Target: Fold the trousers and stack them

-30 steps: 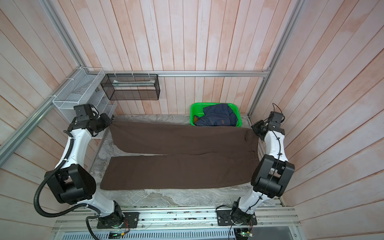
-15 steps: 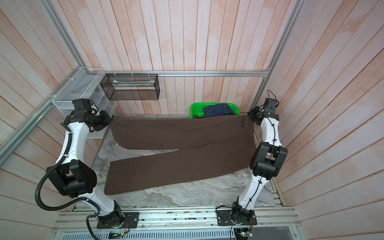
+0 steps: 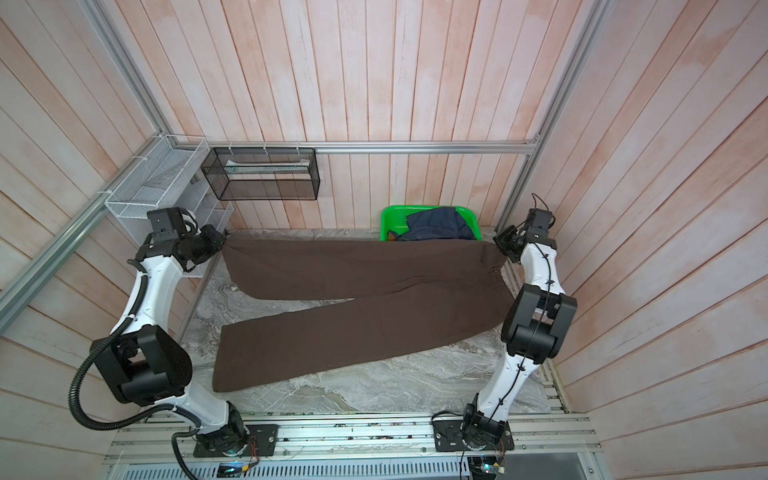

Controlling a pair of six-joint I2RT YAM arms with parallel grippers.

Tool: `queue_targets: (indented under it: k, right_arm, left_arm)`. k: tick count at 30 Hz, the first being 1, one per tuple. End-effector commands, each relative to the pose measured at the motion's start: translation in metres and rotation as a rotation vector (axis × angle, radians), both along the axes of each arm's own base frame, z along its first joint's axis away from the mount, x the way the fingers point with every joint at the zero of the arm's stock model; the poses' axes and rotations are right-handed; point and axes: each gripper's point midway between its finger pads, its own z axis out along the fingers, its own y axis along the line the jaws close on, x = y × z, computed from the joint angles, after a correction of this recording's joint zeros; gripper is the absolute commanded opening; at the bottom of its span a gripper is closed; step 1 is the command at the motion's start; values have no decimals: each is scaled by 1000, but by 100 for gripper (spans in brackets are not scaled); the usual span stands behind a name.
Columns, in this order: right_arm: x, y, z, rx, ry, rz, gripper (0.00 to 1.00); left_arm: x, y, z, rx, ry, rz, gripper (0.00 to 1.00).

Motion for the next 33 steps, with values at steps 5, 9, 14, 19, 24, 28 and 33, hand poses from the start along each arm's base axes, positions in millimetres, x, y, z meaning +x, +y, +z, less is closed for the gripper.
queue_targets:
  k: [5, 9, 14, 19, 24, 28, 33]
  right_arm:
    - [-38, -31, -2, -88, -17, -35, 0]
    - [-59, -43, -15, -117, 41, -62, 0]
    - [-78, -48, -29, -160, 89, -64, 0]
    - [-95, -53, -35, -231, 104, -61, 0]
    - [-109, -52, -41, -288, 98, -62, 0]
    - [-124, -55, -48, -351, 114, -81, 0]
    - [-137, -61, -51, -394, 126, -112, 0]
  left_arm:
    - [-61, 35, 41, 49, -151, 187, 0]
    - [-90, 20, 38, 44, -142, 171, 0]
    - [-127, 0, 13, 12, -108, 158, 0]
    - [-154, -11, -21, -11, -36, 163, 0]
    - [-164, -20, -56, -69, 23, 169, 0]
    - [-173, -20, -76, -84, 61, 205, 0]
    - [-184, -20, -88, -95, 86, 242, 0]
